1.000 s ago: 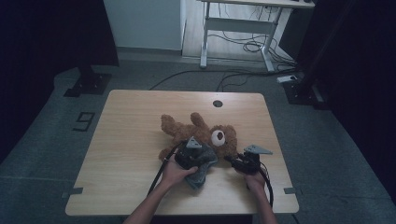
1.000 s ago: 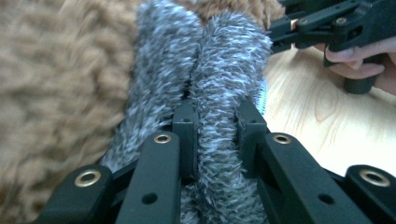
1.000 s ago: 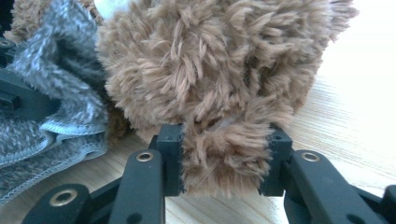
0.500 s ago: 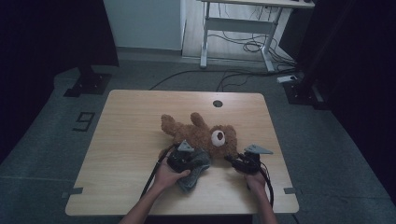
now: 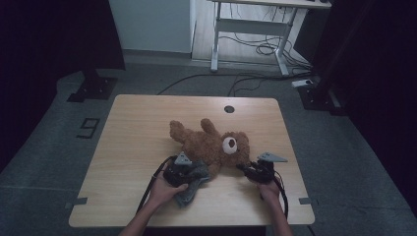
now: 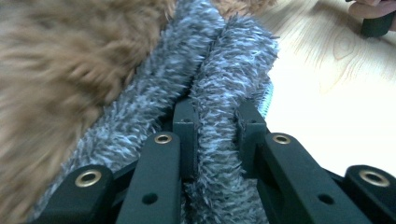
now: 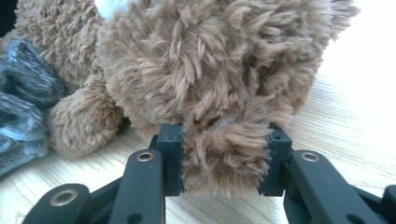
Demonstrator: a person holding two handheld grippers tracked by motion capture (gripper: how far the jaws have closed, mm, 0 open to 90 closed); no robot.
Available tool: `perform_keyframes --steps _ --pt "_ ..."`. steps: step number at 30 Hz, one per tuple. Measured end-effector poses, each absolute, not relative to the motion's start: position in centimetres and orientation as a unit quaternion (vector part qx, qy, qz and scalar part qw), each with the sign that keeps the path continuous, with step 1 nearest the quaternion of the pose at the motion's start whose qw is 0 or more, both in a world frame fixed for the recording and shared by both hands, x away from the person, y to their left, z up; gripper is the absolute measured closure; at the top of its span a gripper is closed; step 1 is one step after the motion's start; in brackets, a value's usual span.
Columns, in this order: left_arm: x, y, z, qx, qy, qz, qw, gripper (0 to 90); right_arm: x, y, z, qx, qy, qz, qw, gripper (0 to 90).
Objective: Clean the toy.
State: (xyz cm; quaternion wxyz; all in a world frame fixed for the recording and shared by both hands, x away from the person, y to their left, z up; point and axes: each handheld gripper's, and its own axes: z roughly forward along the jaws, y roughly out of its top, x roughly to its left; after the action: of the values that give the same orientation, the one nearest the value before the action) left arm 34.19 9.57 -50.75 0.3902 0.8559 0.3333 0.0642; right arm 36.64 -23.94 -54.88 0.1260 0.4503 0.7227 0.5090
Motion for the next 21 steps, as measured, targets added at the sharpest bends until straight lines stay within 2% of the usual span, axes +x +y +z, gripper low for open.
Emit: perform_keyframes --steps 4,12,16,21 --pt "33.9 9.4 -49.0 0.851 0.322 0.072 0.41 74.4 36.6 -23.9 -54.8 0.45 0.722 0.51 0.129 61.9" --pt "35.3 4.5 -44.8 0.85 0.283 0.082 0.437 74.4 36.4 -23.8 -54.4 0.455 0.708 0.526 0.125 63.4" --pt "36.2 2.5 -45.0 0.857 0.275 0.07 0.43 74.4 36.4 -23.8 -54.1 0.457 0.702 0.534 0.118 64.1" --pt "37.2 -0.6 -47.7 0.875 0.27 0.053 0.397 74.4 36.5 -23.9 -54.1 0.467 0.69 0.545 0.101 64.8"
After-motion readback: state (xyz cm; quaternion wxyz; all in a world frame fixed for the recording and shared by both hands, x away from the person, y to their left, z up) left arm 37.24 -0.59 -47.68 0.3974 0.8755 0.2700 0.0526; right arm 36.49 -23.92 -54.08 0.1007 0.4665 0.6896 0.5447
